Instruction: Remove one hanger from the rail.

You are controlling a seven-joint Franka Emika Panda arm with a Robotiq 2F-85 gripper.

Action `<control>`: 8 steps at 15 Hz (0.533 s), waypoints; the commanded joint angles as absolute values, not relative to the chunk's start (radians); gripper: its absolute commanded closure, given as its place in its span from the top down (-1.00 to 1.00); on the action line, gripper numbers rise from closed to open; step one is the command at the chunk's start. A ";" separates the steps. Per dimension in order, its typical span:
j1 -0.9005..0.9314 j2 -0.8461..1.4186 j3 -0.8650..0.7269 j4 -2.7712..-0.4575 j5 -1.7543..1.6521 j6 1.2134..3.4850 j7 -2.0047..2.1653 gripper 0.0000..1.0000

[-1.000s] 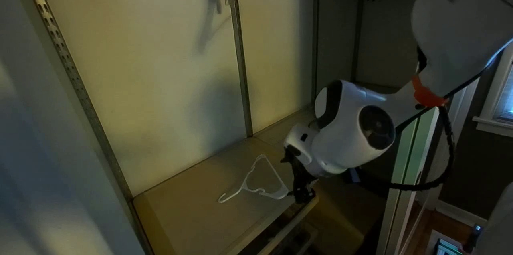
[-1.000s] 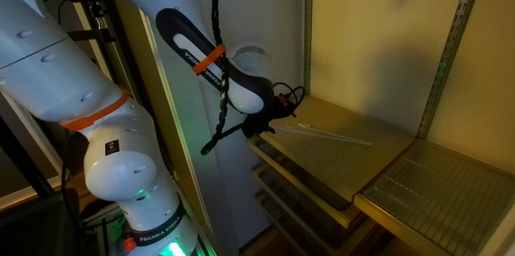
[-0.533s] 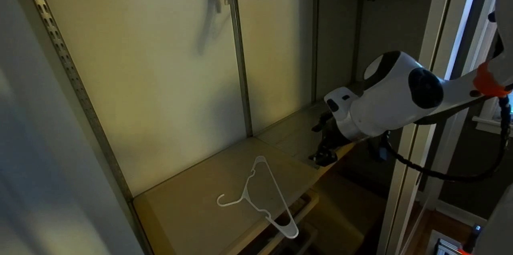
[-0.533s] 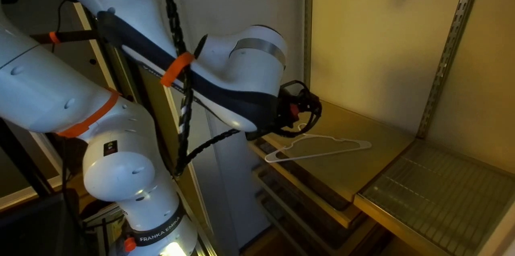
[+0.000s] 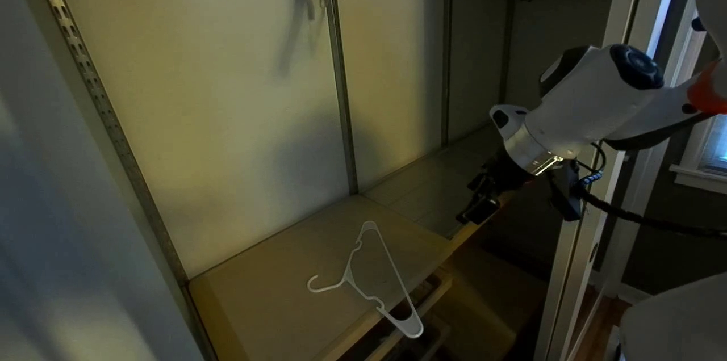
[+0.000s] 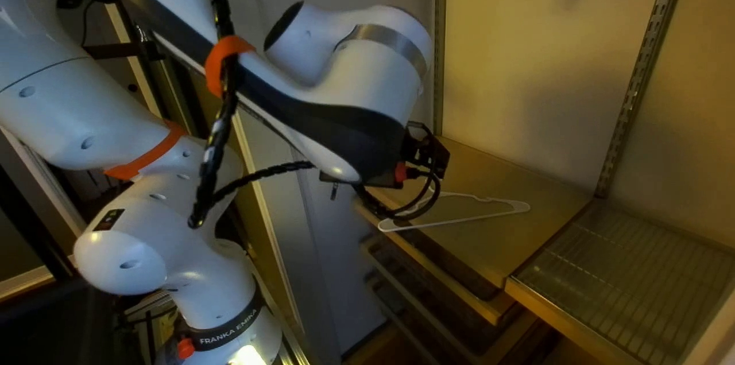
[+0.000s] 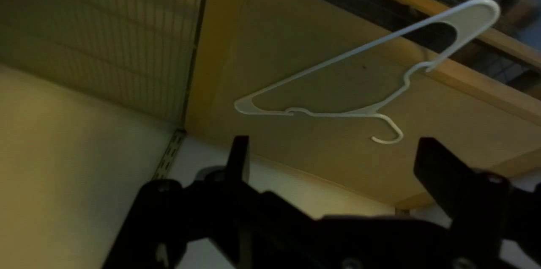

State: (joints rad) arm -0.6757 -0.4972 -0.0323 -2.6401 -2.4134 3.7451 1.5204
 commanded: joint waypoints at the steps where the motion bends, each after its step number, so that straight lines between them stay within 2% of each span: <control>1: -0.949 -0.532 0.170 -2.523 -2.517 4.001 1.784 1.00; 3: -1.098 -0.575 0.278 -2.444 -2.517 4.179 1.913 1.00; 5: -1.174 -0.597 0.318 -2.369 -2.500 4.326 2.033 1.00; 6: -1.067 -0.530 0.260 -2.391 -2.514 4.231 2.095 1.00; 8: -1.086 -0.564 0.280 -2.354 -2.509 4.228 2.234 1.00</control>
State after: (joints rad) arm -1.1130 -0.5680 0.2744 -2.3876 -2.4797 4.2297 2.0363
